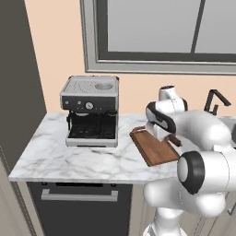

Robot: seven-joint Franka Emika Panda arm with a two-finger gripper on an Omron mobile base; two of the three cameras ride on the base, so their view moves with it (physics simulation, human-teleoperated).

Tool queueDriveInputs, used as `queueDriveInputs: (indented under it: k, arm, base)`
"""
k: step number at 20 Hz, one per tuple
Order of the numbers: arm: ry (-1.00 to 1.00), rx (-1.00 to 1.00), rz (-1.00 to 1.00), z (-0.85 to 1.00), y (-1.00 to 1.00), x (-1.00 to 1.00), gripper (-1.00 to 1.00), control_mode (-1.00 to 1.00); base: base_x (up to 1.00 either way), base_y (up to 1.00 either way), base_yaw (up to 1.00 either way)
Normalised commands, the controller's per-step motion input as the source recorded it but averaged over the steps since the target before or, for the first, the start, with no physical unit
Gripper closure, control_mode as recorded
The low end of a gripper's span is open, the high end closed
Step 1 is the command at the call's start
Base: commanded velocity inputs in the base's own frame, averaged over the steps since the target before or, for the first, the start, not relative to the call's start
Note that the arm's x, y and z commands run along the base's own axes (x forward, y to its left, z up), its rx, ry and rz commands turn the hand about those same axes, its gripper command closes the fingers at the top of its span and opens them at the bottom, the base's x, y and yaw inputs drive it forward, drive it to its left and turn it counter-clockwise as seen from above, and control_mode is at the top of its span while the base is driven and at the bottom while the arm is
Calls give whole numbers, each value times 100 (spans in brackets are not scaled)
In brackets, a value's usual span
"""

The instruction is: Pick up the knife from the drawer and place it on the cutting board. Then place the meat from the plate to the cutting board.

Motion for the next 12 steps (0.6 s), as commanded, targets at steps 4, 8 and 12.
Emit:
queueDriveInputs:
  k: [4,8,12]
  arm:
    - [3,0,10,-35,0,37,100,-100]
    - [2,10,1,-28,0,48,100,-100]
    - [3,7,3,-25,-1,44,100,-100]
  base:
    - [0,0,0]
    - [0,0,0]
    - [0,0,0]
